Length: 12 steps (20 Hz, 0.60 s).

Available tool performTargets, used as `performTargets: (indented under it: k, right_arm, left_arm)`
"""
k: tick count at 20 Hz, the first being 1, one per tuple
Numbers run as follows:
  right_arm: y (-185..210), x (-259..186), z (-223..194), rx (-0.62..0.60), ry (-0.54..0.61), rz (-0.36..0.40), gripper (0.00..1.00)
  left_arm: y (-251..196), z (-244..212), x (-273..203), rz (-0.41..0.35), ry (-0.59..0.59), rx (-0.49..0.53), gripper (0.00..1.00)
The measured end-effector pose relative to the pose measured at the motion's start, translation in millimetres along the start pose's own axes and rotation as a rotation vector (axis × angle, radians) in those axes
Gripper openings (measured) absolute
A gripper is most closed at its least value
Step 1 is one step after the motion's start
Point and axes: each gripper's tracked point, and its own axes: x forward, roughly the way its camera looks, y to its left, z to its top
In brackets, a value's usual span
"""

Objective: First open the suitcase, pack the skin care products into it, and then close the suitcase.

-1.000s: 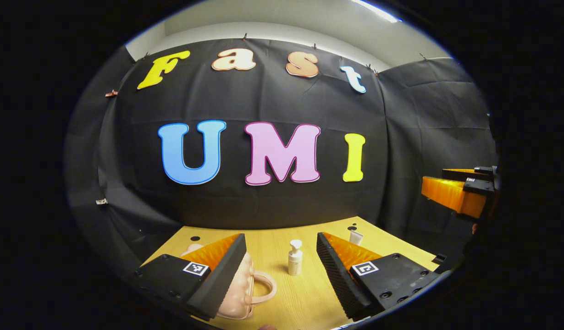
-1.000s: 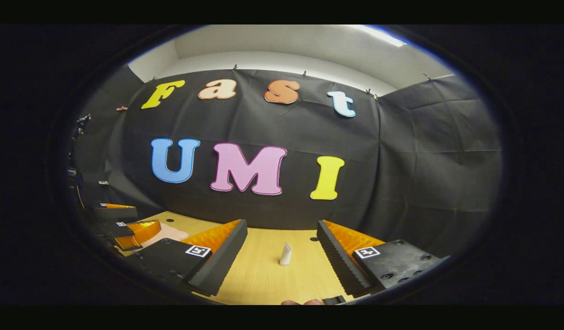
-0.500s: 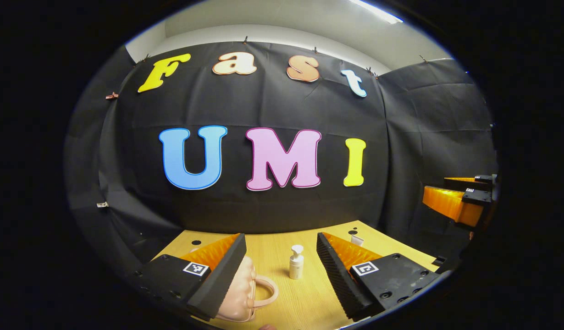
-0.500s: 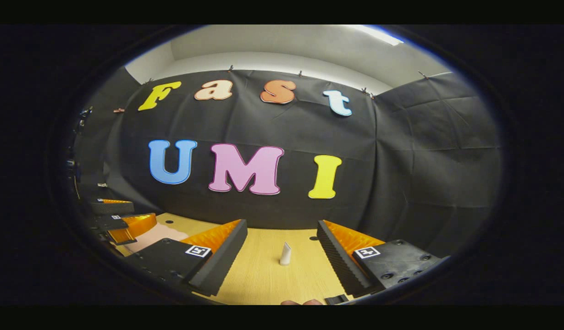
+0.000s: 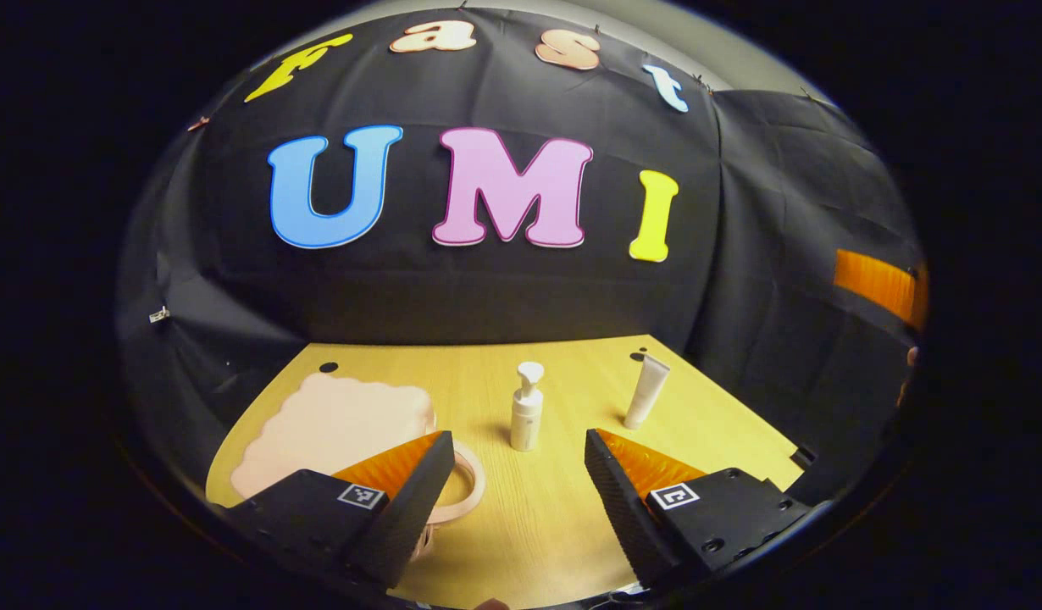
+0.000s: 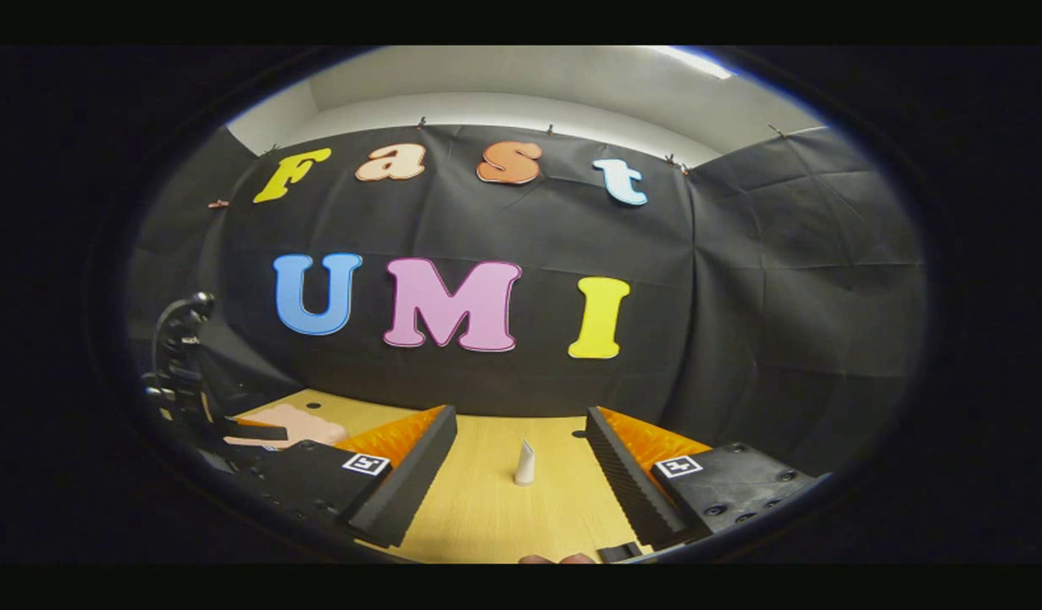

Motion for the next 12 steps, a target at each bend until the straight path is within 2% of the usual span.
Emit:
performTargets:
  k: [4, 9, 12]
  right_arm:
    - [-26, 11, -9, 0.007, 0.007, 0.034, 0.97]
    - [-77, 36, -56, 0.08, 0.109, 0.075, 0.98]
    - [-102, 48, -87, 0.112, 0.181, 0.11, 0.97]
  left_arm:
    - [8, -38, 39, 0.066, 0.177, -0.05, 0.98]
    - [28, -83, 80, 0.178, 0.361, -0.062, 0.98]
    - [42, -101, 102, 0.251, 0.429, -0.048, 0.98]
